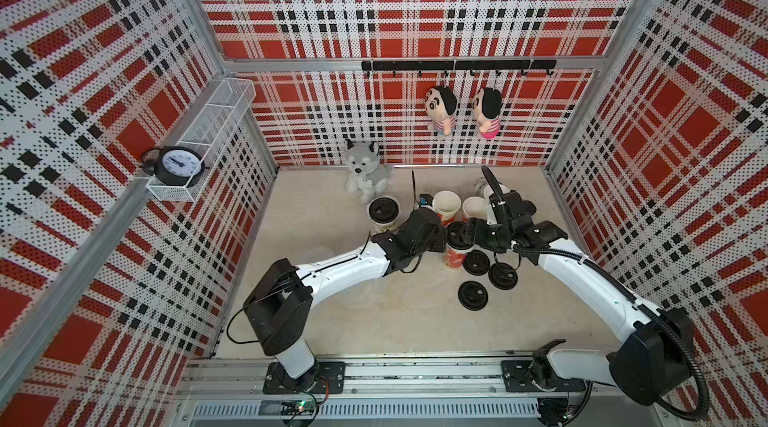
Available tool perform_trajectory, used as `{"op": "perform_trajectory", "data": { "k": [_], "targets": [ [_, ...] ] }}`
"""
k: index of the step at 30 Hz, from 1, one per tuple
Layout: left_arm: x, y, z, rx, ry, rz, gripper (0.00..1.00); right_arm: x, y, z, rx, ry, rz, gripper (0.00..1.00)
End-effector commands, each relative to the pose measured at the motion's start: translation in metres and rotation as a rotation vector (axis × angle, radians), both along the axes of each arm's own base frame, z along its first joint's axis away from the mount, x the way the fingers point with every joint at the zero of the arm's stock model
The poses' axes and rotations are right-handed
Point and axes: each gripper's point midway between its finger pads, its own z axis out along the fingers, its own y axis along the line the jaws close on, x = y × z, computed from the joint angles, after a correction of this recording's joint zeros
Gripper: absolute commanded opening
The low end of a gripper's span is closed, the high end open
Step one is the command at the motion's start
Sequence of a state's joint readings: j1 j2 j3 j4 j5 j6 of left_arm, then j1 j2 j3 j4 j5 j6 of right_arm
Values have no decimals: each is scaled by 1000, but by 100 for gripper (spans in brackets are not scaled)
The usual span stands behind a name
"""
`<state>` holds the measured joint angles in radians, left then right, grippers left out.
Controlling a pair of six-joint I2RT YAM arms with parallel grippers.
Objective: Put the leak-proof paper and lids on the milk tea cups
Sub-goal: Secure the cup lid on the cup.
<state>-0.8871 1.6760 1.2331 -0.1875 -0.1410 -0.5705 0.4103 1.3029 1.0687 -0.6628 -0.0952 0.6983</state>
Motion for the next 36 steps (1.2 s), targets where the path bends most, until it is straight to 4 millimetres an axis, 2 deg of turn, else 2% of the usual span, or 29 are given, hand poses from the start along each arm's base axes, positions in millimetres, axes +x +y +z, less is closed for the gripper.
{"op": "perform_trajectory", "data": {
  "k": [1, 5, 10, 16, 21, 31, 36],
  "targets": [
    [-30, 7, -39, 201, 130, -103, 44, -49, -35, -62, -201, 269, -21, 72],
    [-16, 3, -5, 184, 75, -91, 45, -44, -33, -54, -189, 244, -21, 72],
    [-4, 6, 24, 159, 34, -74, 46, -31, -26, -34, -169, 196, -13, 73],
    [3, 14, 39, 139, 13, -57, 47, -14, -19, -5, -152, 133, -4, 73],
    [7, 19, 47, 131, -3, -43, 47, -4, -14, 10, -141, 103, 11, 74],
    [20, 37, 72, 97, -42, 8, 49, 6, -3, 46, -87, 17, 39, 75],
    [23, 51, 80, 100, -47, 37, 51, 7, -2, 56, -73, -8, 43, 76]
  ]
}}
